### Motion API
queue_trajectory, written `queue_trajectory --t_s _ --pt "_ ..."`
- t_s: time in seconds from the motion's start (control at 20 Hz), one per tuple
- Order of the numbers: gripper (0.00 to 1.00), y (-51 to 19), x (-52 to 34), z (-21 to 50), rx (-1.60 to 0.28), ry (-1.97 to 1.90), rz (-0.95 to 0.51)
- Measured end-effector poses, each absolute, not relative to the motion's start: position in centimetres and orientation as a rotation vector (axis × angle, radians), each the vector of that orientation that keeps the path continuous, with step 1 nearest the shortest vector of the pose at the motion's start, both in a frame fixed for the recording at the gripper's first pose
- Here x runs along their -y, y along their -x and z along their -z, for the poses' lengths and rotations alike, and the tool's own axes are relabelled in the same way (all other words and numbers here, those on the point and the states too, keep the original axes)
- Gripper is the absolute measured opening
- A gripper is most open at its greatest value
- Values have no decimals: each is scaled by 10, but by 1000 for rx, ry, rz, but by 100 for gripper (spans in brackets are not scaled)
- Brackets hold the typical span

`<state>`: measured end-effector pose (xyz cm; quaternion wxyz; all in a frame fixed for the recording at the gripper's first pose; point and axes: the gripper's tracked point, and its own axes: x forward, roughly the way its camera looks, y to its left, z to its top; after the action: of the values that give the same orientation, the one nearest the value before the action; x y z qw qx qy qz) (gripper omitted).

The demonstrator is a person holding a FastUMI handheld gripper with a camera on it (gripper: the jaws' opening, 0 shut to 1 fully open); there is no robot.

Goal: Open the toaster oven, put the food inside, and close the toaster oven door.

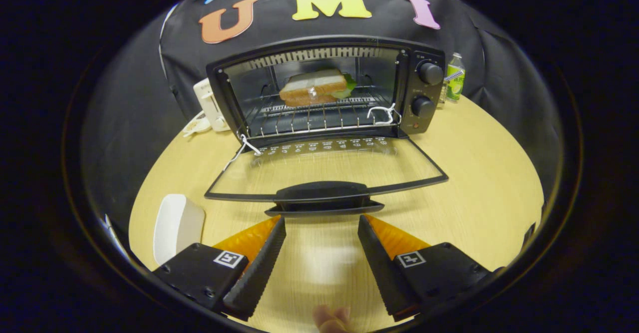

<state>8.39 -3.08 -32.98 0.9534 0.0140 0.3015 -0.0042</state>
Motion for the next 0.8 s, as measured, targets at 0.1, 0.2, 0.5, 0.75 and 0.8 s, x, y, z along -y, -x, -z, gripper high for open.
queue_trajectory --t_s 0.1,0.2,0.5,0.75,0.8 --pt "96 -83 30 331 -604 -38 7" --pt "96 -84 30 330 -596 -46 5" --pt "96 -80 28 319 -542 -58 5" --pt "95 -79 26 303 -438 -47 31" --pt "96 -78 26 298 -408 -37 32"
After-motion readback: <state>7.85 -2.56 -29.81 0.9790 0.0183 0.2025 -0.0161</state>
